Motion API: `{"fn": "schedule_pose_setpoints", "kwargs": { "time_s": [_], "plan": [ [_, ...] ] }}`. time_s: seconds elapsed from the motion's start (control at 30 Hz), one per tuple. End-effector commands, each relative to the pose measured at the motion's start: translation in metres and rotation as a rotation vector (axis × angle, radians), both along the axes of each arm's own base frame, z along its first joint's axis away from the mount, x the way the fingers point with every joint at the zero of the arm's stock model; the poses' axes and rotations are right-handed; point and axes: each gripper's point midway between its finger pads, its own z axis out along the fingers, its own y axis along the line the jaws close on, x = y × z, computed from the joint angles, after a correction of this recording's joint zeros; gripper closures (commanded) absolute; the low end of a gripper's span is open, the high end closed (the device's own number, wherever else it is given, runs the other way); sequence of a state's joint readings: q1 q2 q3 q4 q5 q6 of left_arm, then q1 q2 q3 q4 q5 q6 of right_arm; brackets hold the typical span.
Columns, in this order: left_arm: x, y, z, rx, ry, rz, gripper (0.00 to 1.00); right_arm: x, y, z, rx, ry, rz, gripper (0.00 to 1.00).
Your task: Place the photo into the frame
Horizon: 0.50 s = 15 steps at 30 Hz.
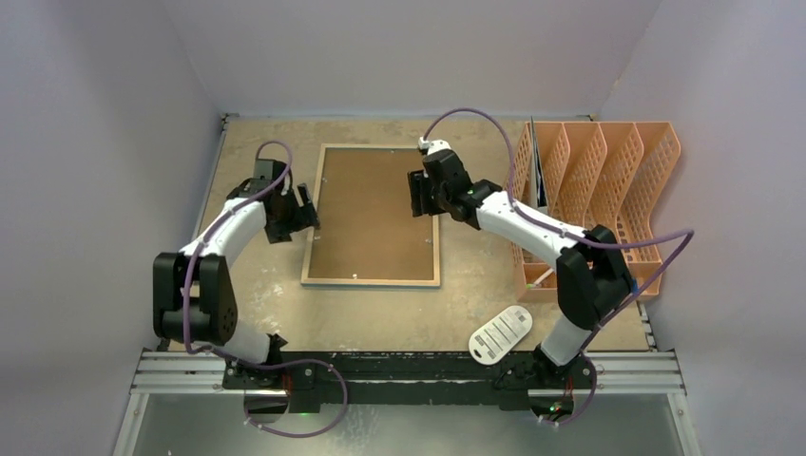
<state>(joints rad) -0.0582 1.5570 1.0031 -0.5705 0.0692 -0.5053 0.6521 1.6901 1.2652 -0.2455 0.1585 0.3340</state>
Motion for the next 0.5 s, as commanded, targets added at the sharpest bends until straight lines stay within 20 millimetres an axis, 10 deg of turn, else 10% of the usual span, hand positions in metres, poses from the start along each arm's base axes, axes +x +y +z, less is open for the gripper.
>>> {"fn": "schedule_pose_setpoints", "kwargs": {
  "time_s": [0.0,0.23,0.47],
  "plan": [
    [0.005,0.011,0.053,0.026,-0.119,0.079,0.23,0.052,0.002,0.034,0.057,-0.161,-0.133,0.37],
    [-0.043,-0.025,0.063,-0.165,-0.112,0.027,0.26,0.158,0.027,0.056,0.119,-0.276,-0.268,0.37],
    [-0.087,-0.071,0.047,-0.291,-0.06,-0.041,0.27,0.249,0.029,0.032,0.119,-0.353,-0.358,0.39]
  ]
}}
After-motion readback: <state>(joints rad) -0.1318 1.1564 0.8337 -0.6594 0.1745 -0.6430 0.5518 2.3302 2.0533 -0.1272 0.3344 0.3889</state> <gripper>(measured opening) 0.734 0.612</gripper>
